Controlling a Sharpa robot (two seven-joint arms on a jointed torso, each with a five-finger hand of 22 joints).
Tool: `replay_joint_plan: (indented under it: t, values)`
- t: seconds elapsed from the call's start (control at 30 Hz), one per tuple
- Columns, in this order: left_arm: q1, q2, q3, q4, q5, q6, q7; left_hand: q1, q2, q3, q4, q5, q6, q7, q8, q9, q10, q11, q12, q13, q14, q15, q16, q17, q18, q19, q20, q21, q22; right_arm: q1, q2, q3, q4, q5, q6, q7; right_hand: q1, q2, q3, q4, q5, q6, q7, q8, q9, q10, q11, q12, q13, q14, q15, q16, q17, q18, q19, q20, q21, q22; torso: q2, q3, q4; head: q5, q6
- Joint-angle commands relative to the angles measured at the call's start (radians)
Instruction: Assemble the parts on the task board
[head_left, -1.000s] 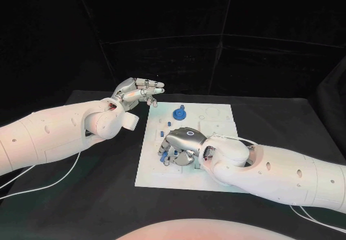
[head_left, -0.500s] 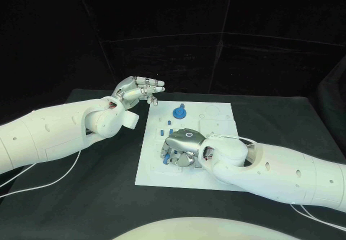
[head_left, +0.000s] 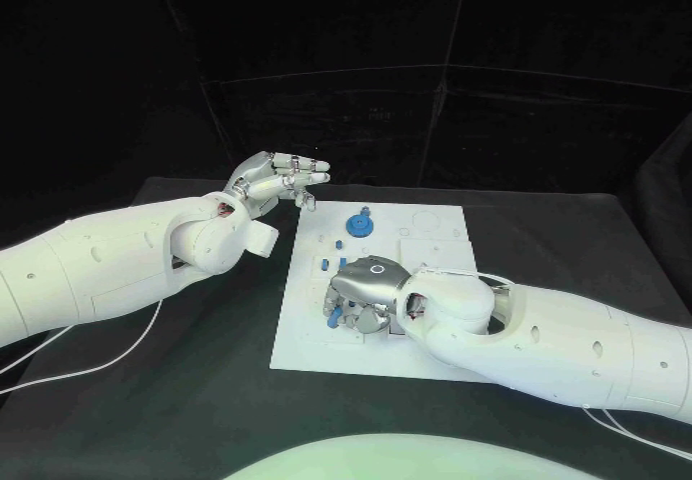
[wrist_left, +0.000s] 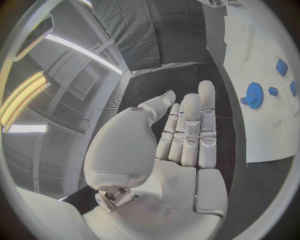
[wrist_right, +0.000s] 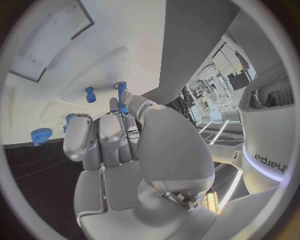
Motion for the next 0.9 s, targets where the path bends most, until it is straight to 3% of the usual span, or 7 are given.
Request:
replay_joint_plan:
  t: [0.03,0.43,0.9]
  values:
    - [0.002,0.001,0.001,0.000,0.004,0.012,0.004,0.009,0.003,0.000,-0.003,0.001,0.000,0.003,0.003,-0.001,-0.005,0.003,0.006,-0.002,-0.006,-0.002,-0.003,-0.001,0.014,-0.005,0.001,-0.004,-0.001,-0.001,0.005,-0.002,-0.001,-0.044,0.026,-0.026,-0.005,-0.001,0.005,0.001,0.003,0.002,0.004,0.000,0.002,0.010,-0.005,-0.001,-0.001,0.007,0.006,0.006,-0.001,-0.011,-0.002,0.008,0.005,0.000,0.001,0.0000,-0.0009,0.000,0.000]
    - [0.002,0.001,0.001,-0.004,0.004,0.013,0.001,0.010,0.004,-0.001,-0.004,0.000,-0.001,0.004,0.003,-0.001,-0.007,0.003,0.008,-0.002,-0.008,-0.001,-0.003,-0.004,0.014,-0.006,0.001,-0.006,-0.002,-0.001,-0.004,-0.002,0.016,-0.082,0.016,-0.040,-0.009,-0.001,0.006,0.000,0.003,0.006,0.003,0.001,0.002,0.012,-0.006,-0.001,0.000,0.006,0.006,0.006,-0.002,-0.011,-0.003,0.008,0.006,0.001,-0.001,0.0003,-0.0009,0.000,-0.003]
    - [0.002,0.001,0.001,-0.005,0.004,0.013,0.001,0.010,0.004,-0.001,-0.004,0.000,-0.001,0.004,0.003,-0.001,-0.007,0.003,0.008,-0.002,-0.008,-0.001,-0.003,-0.004,0.014,-0.006,0.001,-0.006,-0.002,-0.001,-0.007,-0.002,0.024,-0.095,0.059,-0.057,-0.016,-0.003,0.005,-0.001,0.002,0.011,0.002,0.003,0.004,0.018,-0.007,-0.002,0.001,0.006,0.005,0.007,-0.002,-0.010,-0.004,0.008,0.006,0.001,-0.001,-0.0011,0.0002,0.000,-0.003]
